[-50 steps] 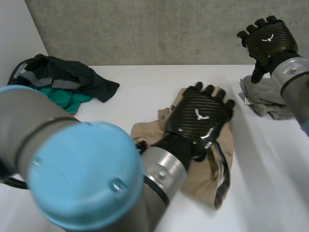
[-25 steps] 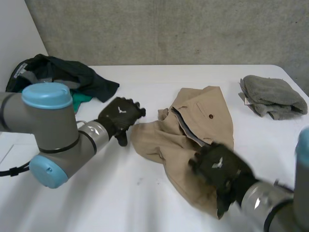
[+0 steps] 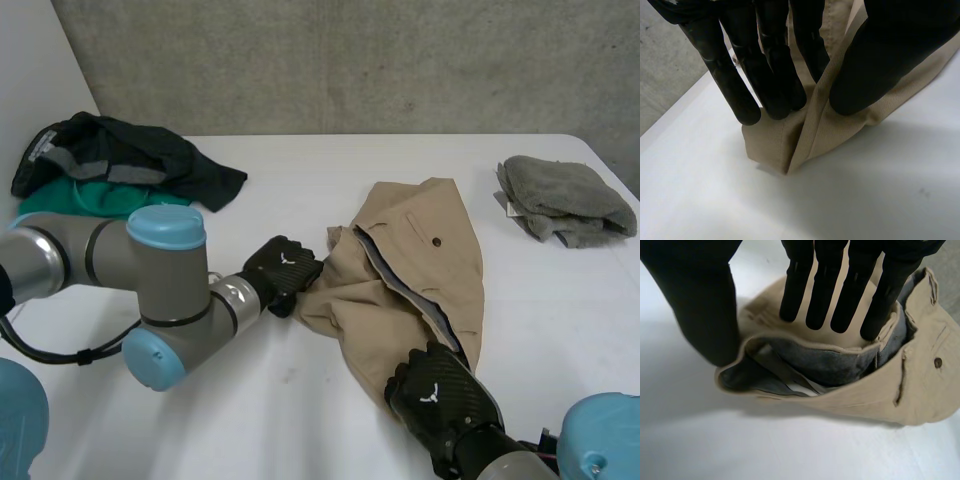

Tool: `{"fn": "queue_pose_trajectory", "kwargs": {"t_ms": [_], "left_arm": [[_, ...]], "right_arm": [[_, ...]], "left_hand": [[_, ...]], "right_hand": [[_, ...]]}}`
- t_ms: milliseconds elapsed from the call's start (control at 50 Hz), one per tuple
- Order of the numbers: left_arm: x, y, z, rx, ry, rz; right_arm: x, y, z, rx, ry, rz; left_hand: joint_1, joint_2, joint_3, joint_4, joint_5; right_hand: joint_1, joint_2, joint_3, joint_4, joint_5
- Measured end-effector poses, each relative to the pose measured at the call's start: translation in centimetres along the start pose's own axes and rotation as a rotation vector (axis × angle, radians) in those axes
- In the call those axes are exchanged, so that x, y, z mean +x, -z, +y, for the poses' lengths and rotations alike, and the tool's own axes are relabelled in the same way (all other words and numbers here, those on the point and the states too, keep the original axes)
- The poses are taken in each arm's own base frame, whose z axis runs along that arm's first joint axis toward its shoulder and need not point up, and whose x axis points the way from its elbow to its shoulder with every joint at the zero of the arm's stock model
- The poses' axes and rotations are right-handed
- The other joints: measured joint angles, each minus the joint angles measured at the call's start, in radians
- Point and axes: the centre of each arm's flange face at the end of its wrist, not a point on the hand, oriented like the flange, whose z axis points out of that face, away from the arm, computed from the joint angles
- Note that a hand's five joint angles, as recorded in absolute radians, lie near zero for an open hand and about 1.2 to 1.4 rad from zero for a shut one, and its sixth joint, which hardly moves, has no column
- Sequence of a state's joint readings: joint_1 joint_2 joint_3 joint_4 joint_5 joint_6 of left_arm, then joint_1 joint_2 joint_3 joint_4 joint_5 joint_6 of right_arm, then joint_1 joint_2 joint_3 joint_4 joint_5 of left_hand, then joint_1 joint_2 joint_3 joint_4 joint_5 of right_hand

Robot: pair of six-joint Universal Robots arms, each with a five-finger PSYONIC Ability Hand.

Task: Fold the laundry.

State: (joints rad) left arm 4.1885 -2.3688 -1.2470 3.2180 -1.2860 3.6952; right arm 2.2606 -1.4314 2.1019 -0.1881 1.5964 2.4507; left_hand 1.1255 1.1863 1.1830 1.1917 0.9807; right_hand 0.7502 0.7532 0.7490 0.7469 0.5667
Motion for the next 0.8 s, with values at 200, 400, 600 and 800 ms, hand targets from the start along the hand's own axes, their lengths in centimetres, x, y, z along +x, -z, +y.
{"fn": "queue_pose_trajectory", "kwargs": {"t_ms": [200,400,600,800], "left_arm": [[-1.3,0.3,-1.9,0.010,-0.023,-0.113],[-4.7,5.6,-9.8,0.162,-0.051,-0.278],[-7.8,17.0,-20.4,0.449,-0.087,-0.535],[-8.6,21.6,-23.2,0.550,-0.091,-0.631]], "right_arm": [[0.5,-1.5,0.8,-0.033,0.113,0.068],[5.8,-1.0,-3.6,0.058,0.147,0.243],[18.0,5.0,-13.6,0.285,0.100,0.601],[24.1,5.4,-16.4,0.315,0.073,0.742]], "left_hand": [[0.000,0.006,0.004,0.004,0.000],[0.000,0.006,0.004,0.004,0.000],[0.000,0.006,0.004,0.005,0.000],[0.000,0.007,0.004,0.005,0.000]], "right_hand": [[0.318,0.415,0.420,0.429,0.415],[0.318,0.419,0.431,0.446,0.432],[0.344,0.419,0.431,0.449,0.442],[0.357,0.419,0.437,0.449,0.460]]}}
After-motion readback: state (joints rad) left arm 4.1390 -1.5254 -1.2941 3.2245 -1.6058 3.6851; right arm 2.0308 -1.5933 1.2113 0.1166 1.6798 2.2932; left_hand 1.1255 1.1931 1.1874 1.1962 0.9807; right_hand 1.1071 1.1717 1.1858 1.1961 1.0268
